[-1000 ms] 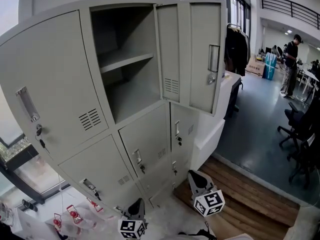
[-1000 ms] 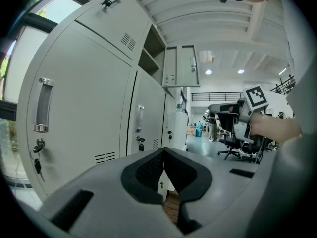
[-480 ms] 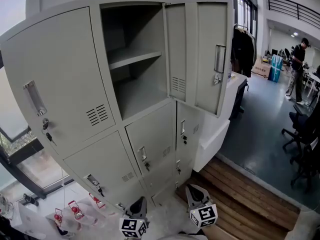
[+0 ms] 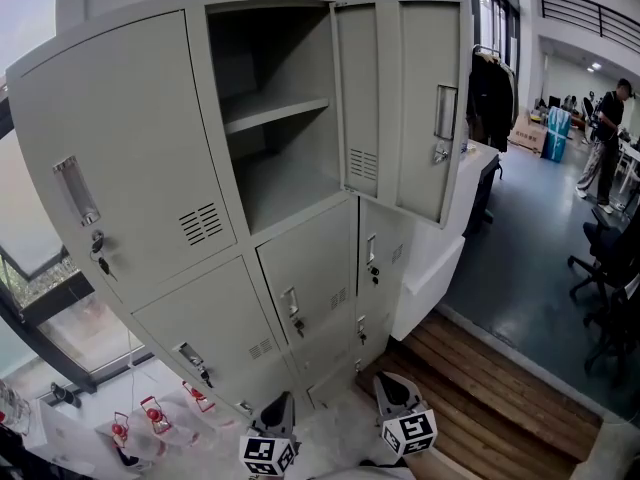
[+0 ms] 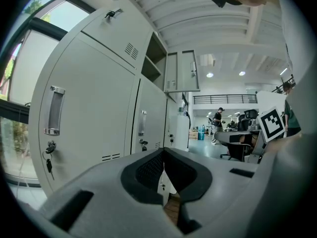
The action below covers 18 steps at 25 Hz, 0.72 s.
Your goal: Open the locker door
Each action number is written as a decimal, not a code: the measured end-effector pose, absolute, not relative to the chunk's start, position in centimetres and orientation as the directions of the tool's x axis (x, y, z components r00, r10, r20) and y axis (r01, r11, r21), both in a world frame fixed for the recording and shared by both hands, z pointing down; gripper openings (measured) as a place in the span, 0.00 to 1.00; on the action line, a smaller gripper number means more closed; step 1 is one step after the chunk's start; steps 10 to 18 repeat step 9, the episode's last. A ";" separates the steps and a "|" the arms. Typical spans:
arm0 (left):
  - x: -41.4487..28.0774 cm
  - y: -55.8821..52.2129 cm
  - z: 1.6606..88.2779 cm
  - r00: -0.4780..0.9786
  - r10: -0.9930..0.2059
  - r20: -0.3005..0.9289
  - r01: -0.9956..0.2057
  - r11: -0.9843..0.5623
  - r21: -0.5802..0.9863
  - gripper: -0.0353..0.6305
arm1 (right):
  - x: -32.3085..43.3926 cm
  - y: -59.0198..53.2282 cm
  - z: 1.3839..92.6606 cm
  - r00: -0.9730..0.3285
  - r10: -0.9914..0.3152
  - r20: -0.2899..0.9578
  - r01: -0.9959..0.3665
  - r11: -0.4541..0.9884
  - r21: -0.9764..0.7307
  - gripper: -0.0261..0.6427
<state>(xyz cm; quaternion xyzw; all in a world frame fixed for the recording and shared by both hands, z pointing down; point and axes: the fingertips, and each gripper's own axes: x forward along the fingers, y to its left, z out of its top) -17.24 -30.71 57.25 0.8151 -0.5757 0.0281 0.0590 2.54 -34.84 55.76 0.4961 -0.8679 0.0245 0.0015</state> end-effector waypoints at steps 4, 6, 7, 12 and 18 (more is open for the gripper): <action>-17.7 -30.4 57.4 0.326 -0.938 0.118 -0.945 -0.320 0.061 0.07 | 2.2 -34.8 55.9 -0.514 -0.857 0.031 -0.857 0.513 -0.048 0.06; -17.9 -30.4 57.5 0.324 -0.939 0.118 -0.946 -0.319 0.061 0.07 | 2.1 -34.8 55.9 -0.516 -0.856 0.032 -0.856 0.514 -0.048 0.06; -17.9 -30.4 57.5 0.324 -0.939 0.118 -0.946 -0.318 0.062 0.07 | 2.0 -34.8 55.9 -0.516 -0.856 0.033 -0.856 0.515 -0.049 0.06; -18.1 -30.4 57.5 0.322 -0.939 0.117 -0.946 -0.317 0.063 0.07 | 1.9 -34.8 55.9 -0.516 -0.856 0.033 -0.856 0.514 -0.052 0.06; -18.1 -30.4 57.5 0.322 -0.939 0.117 -0.946 -0.317 0.063 0.07 | 1.9 -34.8 55.9 -0.516 -0.856 0.033 -0.856 0.514 -0.052 0.06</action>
